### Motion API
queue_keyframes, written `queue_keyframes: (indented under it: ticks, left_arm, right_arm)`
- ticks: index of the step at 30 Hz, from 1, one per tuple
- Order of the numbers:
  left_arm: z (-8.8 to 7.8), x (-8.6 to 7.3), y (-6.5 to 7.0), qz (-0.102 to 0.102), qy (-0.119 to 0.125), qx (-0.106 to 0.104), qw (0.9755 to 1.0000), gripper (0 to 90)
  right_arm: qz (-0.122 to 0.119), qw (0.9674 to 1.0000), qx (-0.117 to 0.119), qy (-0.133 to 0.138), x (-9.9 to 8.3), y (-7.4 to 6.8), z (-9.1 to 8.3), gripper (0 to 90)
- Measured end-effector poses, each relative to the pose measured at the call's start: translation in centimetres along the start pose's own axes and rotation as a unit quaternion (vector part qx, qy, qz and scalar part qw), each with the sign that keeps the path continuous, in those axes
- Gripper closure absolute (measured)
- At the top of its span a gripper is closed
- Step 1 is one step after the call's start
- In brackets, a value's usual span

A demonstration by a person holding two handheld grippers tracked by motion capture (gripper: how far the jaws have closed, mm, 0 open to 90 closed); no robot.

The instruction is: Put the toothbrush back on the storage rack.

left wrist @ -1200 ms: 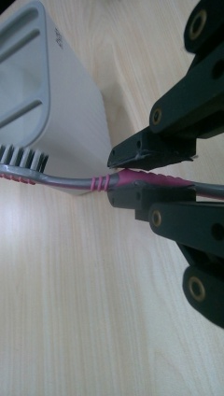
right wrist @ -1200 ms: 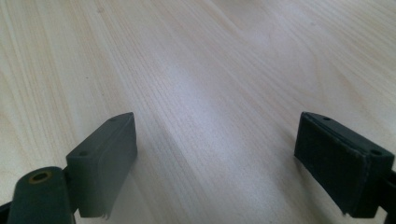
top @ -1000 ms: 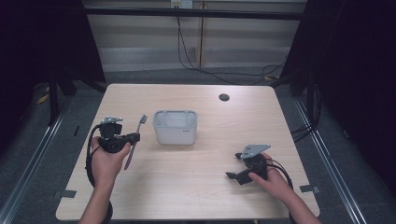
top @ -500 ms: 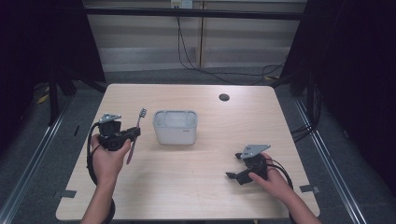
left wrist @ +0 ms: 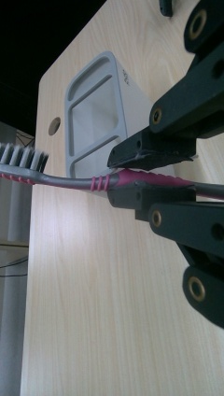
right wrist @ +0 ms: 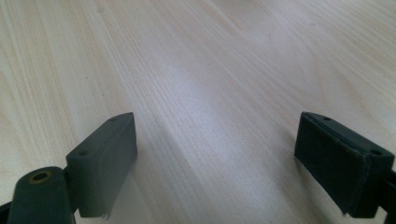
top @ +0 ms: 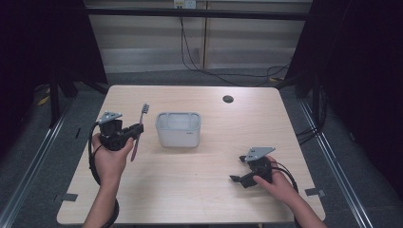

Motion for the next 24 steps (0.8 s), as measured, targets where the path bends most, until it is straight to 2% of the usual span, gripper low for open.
queue_keyframes:
  ticks: [9, 15, 24]
  left_arm:
    - [0.3, 0.4, 0.3, 0.008, 0.015, -0.016, 0.9997, 79.7]
    - [0.5, 1.0, 0.5, 0.005, 0.022, -0.023, 0.9995, 79.8]
    - [0.9, 1.7, 1.0, 0.01, 0.029, -0.025, 0.9992, 79.8]
  right_arm:
    - [0.0, 1.0, 0.0, 0.0, 0.0, 0.0, 0.0, 12.4]
    - [0.0, 1.0, 0.0, 0.0, 0.0, 0.0, 0.0, 12.4]
    - [0.0, 1.0, 0.0, 0.0, 0.0, 0.0, 0.0, 12.4]
Point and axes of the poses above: each handheld gripper's, and its own axes: z roughly forward along the jaws, x roughly out of its top, y roughly to its right, the point moved 1 cm from there along z, roughly forward along the jaws, and after that the axes turned 7 degrees about -x, right-handed, at the moved point
